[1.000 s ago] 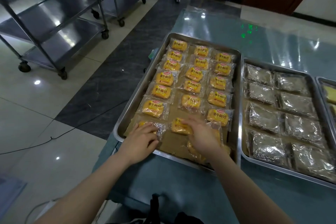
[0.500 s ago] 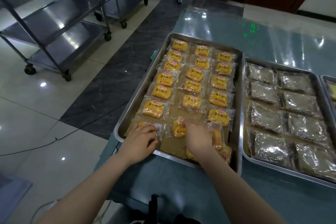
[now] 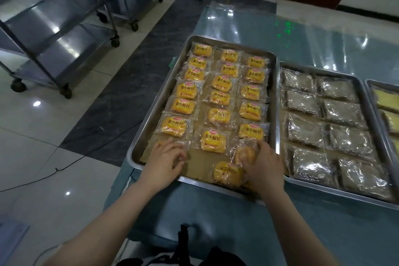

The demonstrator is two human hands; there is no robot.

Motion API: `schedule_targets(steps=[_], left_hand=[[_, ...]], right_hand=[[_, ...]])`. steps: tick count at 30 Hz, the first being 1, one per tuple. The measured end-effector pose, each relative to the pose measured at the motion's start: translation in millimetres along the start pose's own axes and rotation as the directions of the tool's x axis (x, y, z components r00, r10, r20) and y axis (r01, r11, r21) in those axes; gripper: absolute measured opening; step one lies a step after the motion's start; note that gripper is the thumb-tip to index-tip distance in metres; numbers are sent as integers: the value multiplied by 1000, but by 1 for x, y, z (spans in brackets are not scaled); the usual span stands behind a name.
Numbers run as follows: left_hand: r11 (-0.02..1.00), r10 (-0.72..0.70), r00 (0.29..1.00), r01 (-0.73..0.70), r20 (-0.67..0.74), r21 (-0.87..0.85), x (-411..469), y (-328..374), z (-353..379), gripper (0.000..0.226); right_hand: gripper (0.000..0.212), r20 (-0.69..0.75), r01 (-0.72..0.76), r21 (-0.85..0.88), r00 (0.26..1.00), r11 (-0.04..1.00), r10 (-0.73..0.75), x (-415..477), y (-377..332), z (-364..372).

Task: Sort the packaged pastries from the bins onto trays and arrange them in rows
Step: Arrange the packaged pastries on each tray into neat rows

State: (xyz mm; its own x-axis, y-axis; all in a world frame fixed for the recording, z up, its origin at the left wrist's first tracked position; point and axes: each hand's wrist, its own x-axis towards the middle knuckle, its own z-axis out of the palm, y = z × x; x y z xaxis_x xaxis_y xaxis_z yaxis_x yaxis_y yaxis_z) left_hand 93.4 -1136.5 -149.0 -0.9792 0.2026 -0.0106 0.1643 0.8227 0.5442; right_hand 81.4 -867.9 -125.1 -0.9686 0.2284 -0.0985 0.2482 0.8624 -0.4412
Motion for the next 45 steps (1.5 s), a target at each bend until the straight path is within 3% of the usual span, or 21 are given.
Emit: schedule_targets(steps=[2, 5, 9, 12, 16, 20, 22, 24, 26, 28, 32, 39, 41, 43, 45], left_hand=[[999, 50, 999, -50, -3, -18, 5, 13, 7, 16], [993, 68, 990, -56, 120, -100, 16, 39, 21, 26], [995, -47, 948, 73, 315, -70, 39, 76, 40, 61], [967, -139, 926, 203, 352, -152, 49, 87, 50, 69], [880, -198, 913, 326, 357, -345, 42, 78, 50, 61], [836, -233, 927, 345, 294, -426, 34, 63, 40, 48], [849, -218, 937, 320, 274, -420, 32, 57, 34, 44], [861, -210, 944, 302, 256, -408, 30, 51, 27, 42], [862, -214, 945, 302, 249, -408, 28, 44, 22, 43], [858, -219, 946, 303, 239, -414, 26, 39, 19, 44], [852, -199, 953, 284, 230, -440, 22, 35, 19, 47], [837, -204, 948, 298, 245, -458, 19, 31, 14, 51], [817, -197, 943, 309, 267, -487, 19, 30, 11, 51], [764, -195, 935, 334, 295, -553, 19, 28, 9, 52], [621, -245, 922, 387, 300, -682, 20, 25, 7, 57]], right_hand=[[63, 123, -67, 8, 990, 998, 65, 1, 4, -2], [63, 146, -99, 78, 985, 992, 87, 0, 5, -5], [50, 103, -76, 177, 993, 981, 58, -3, 8, -5], [29, 81, -82, 248, 995, 965, 64, -4, 13, -5], [25, -147, -42, 403, 983, 914, 110, -3, 24, -12], [41, -386, 185, 226, 918, 956, -87, 0, 21, -14], [45, -311, 233, 55, 928, 971, -205, 4, 17, -8], [52, -57, 263, -91, 962, 961, -268, 6, 16, 1], [58, 130, 295, -128, 951, 947, -279, 5, 18, 10], [57, 117, 299, -86, 950, 950, -288, -2, 22, 14], [42, -92, 301, -20, 949, 953, -302, -10, 27, 17], [44, -6, 212, -254, 975, 944, -221, 14, 16, 13], [35, -34, 240, -194, 967, 951, -251, 13, 13, 11], [25, -78, 275, -11, 958, 961, -275, 1, 6, 12], [22, 44, 167, 265, 982, 950, -185, -12, -6, 14]])
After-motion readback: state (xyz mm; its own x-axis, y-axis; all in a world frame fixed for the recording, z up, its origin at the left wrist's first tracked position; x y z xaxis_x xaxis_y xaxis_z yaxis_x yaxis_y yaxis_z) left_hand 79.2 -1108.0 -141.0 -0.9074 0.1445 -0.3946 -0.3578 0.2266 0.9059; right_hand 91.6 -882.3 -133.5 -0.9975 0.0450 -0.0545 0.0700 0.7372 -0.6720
